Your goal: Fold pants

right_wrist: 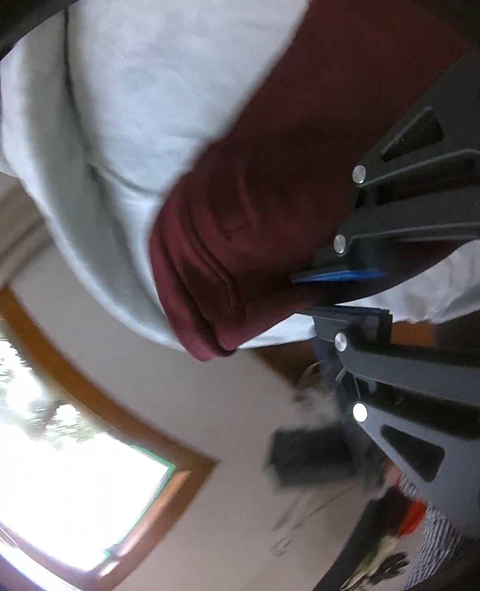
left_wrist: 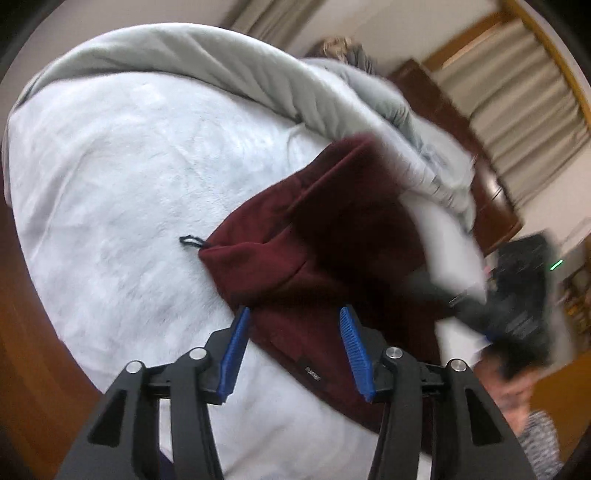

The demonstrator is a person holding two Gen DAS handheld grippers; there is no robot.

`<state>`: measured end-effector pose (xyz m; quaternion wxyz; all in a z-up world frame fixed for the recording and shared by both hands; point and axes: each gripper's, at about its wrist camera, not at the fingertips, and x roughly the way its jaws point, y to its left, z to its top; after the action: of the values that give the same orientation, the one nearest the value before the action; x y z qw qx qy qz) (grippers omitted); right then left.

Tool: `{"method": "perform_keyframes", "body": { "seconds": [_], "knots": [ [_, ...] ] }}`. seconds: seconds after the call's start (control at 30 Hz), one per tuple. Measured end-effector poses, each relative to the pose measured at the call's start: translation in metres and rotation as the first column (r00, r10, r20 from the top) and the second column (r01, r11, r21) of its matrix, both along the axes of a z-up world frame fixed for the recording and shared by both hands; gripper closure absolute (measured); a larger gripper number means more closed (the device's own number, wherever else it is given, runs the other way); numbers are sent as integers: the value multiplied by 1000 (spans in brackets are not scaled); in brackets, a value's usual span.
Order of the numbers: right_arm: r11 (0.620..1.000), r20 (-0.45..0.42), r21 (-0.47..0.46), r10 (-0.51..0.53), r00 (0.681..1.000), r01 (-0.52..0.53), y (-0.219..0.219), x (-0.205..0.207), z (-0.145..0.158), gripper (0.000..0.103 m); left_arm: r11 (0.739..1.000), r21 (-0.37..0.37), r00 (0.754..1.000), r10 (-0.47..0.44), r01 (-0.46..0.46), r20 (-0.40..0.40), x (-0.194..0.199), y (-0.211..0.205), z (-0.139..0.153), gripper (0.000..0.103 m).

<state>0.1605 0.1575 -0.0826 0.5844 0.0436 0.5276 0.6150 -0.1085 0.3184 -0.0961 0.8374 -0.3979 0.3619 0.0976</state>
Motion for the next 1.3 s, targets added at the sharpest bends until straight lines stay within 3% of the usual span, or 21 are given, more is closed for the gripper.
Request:
{"method": "perform_keyframes", "body": {
  "seconds": [0.17,0.2,0.3,0.37,0.43,0.47,0.57,0.77,0.87,0.9,0.93,1.0,1.1,1.23,1.3],
  "knots": [
    [986,13,-164,33,999,-30,28,-28,-49,87,993,-105,999,45,-44,7,-8,12,-17,52],
    [988,-4,-152,18,1000,-19,28,-27,-50,82,992,-117,999,44,-44,0,-5,13,-20,52],
    [994,-81,-105,3,997,-12,21,-22,-43,52,989,-144,999,38,-40,-21,9,12,-27,47],
    [997,-48,-82,7,999,-11,5,-21,-26,52,988,-150,999,29,-31,-15,20,11,-25,46],
    [999,-16,-53,0,1000,-1,-15,-22,-12,54,986,-168,1000,18,-21,-16,31,8,-23,45],
    [999,-9,-42,-26,1000,25,-34,-21,-6,54,984,-178,998,11,-22,-60,41,6,-26,45],
    [995,7,-29,-97,995,97,-87,-21,4,54,975,-219,999,10,-21,-51,52,4,-30,45],
    [955,29,-137,-261,965,263,-216,-40,-12,54,947,-319,998,23,-40,-56,68,3,-50,47],
    [915,30,-209,-347,937,345,-281,-63,-20,54,958,-282,995,29,-55,-97,73,1,-55,69],
    [898,23,-231,-380,925,374,-297,-69,-26,54,961,-270,994,37,-64,-104,73,1,-56,84],
    [885,17,-244,-405,914,397,-311,-74,-28,54,965,-252,992,46,-74,-114,73,1,-56,91],
    [853,3,-270,-462,887,446,-334,-82,-28,54,970,-224,991,66,-90,-114,68,-2,-50,93],
    [799,1,-298,-546,838,521,-383,-85,-31,54,991,-102,990,69,-81,-120,53,-10,-31,93],
    [728,28,-323,-631,775,605,-425,-82,-31,54,997,-43,978,51,-61,-201,42,-14,-50,93],
    [696,20,-345,-666,746,630,-444,-79,-35,54,999,-27,983,41,-47,-176,45,-15,-51,92]
  ]
}}
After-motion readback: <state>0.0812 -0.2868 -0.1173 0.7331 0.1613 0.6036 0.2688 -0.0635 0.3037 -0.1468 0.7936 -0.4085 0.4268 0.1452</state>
